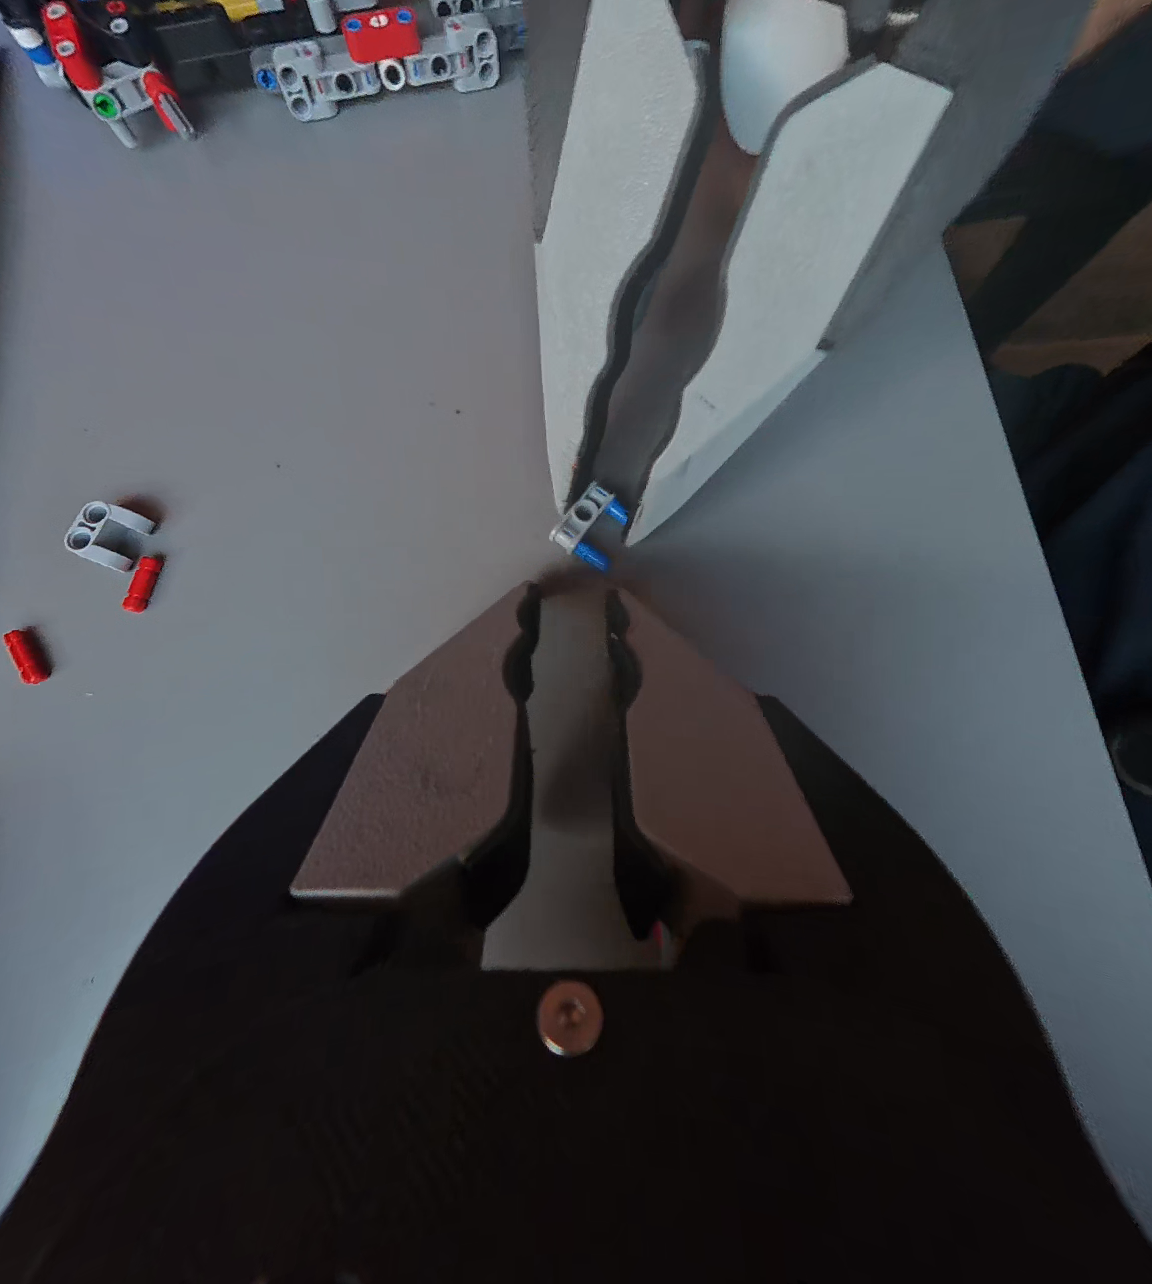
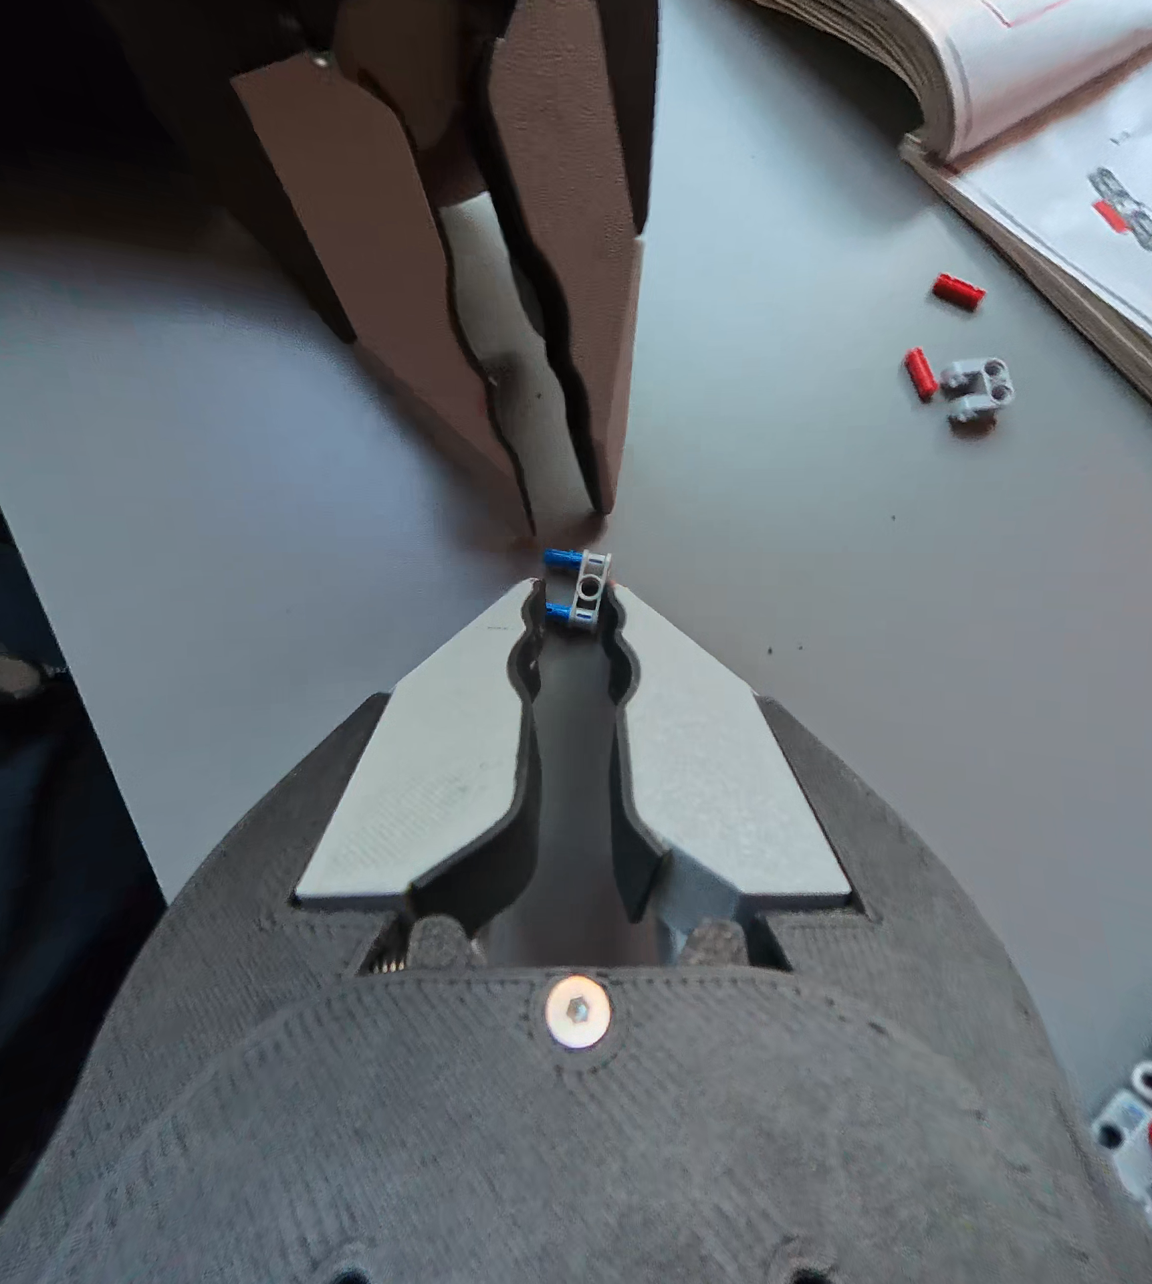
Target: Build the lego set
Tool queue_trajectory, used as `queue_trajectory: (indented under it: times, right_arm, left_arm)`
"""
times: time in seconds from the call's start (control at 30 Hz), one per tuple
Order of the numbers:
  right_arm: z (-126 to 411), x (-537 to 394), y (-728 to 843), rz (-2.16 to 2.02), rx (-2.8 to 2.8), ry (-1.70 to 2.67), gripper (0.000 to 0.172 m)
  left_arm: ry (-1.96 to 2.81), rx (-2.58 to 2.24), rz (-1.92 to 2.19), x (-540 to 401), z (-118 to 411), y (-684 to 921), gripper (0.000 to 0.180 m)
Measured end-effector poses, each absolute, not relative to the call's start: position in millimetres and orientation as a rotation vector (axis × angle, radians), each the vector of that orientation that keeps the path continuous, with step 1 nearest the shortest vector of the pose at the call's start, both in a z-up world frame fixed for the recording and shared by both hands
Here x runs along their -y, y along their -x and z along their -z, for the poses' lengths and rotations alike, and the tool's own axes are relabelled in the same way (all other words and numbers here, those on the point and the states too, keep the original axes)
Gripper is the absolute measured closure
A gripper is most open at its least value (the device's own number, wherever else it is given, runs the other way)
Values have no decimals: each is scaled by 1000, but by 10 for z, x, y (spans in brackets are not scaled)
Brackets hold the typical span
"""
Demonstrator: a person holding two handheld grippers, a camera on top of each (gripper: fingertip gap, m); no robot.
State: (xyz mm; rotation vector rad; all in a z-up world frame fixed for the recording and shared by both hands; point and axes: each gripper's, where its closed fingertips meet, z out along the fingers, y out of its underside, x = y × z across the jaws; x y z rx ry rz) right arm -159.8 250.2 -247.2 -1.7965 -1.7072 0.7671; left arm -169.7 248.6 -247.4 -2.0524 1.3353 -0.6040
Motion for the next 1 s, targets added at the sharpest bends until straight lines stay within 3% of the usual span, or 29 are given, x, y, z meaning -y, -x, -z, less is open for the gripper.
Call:
queue_trajectory:
  times: [0.07,0.63,1.0]
  right_arm:
    - [2470,-2463,1610,-778,1779,1704,167]
    - [2389,-2518,1708,-849,1872,1536,167]
    - [2390,-2441,1751,-782,1936,1404,167]
  left_arm:
    - [2020,-1365,603,-2460,2475,1688,159]
    - [1959,-1399,643,-2436,2447,1630,154]
    - [1933,-1431,617,-2415,2454,1637,162]
